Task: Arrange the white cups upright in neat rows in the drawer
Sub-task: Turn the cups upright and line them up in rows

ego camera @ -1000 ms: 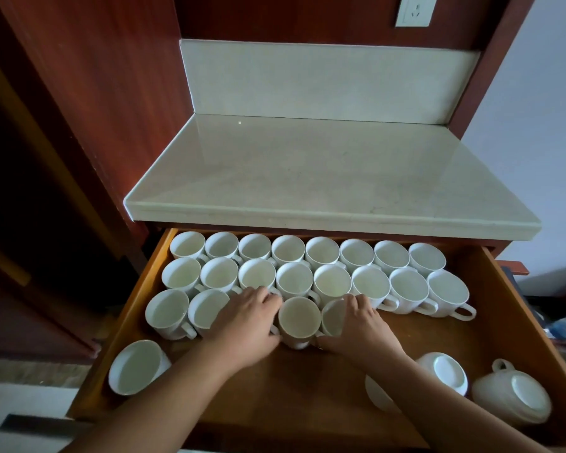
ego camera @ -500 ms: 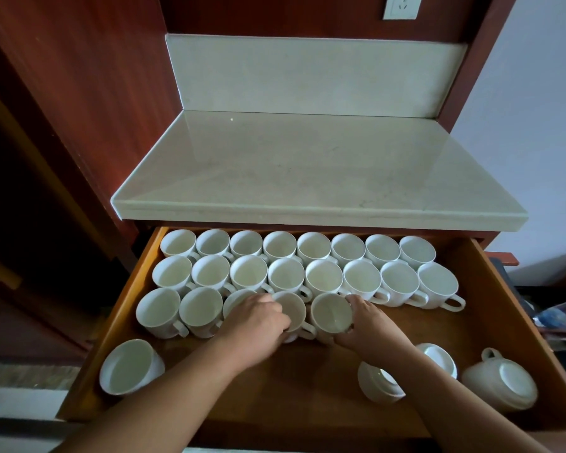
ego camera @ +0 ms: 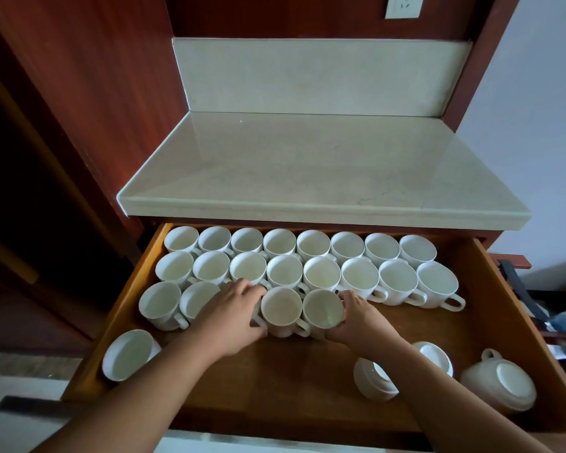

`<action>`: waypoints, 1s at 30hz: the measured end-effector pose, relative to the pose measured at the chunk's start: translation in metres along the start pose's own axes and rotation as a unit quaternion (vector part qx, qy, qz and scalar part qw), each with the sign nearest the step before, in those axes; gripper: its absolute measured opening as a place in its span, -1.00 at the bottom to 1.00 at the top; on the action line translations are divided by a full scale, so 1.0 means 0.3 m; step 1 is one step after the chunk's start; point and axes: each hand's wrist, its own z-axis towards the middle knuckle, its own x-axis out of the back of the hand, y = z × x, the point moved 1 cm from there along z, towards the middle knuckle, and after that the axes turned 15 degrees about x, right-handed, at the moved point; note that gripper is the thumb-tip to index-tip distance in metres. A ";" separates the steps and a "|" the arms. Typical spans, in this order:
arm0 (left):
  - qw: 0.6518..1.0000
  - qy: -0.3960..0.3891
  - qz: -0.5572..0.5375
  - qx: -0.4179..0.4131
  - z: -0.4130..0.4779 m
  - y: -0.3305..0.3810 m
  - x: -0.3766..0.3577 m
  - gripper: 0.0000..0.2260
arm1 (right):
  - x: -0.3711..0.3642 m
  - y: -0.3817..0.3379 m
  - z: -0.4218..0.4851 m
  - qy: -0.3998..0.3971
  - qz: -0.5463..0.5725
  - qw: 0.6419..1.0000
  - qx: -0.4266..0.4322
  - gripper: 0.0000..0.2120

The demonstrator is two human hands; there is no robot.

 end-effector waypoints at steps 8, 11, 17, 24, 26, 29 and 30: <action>0.999 -0.001 0.003 0.050 -0.026 0.062 0.008 -0.42 | 0.074 0.000 -0.013 -0.031 -0.016 0.999 0.008 -0.24; 0.998 0.026 -0.045 0.026 -0.059 0.176 0.033 -0.50 | 0.212 0.044 -0.053 -0.003 -0.041 0.999 -0.014 -0.49; 0.989 -0.110 -0.072 -0.068 -0.110 0.511 -0.016 -0.57 | 0.346 0.176 -0.186 -0.128 -0.180 0.973 -0.066 -0.52; 0.972 -0.144 0.062 -0.174 -0.091 0.677 -0.137 -0.38 | 0.262 0.222 -0.290 -0.194 -0.180 0.961 -0.084 -0.25; 0.966 -0.139 0.100 -0.192 -0.083 0.692 -0.146 -0.38 | 0.230 0.224 -0.303 -0.184 -0.189 0.960 -0.091 -0.22; 0.960 -0.131 0.129 -0.212 -0.075 0.701 -0.160 -0.38 | 0.198 0.232 -0.310 -0.149 -0.161 0.970 -0.101 -0.32; 0.957 -0.129 0.142 -0.216 -0.072 0.703 -0.166 -0.34 | 0.201 0.236 -0.310 -0.137 -0.168 0.971 -0.102 -0.34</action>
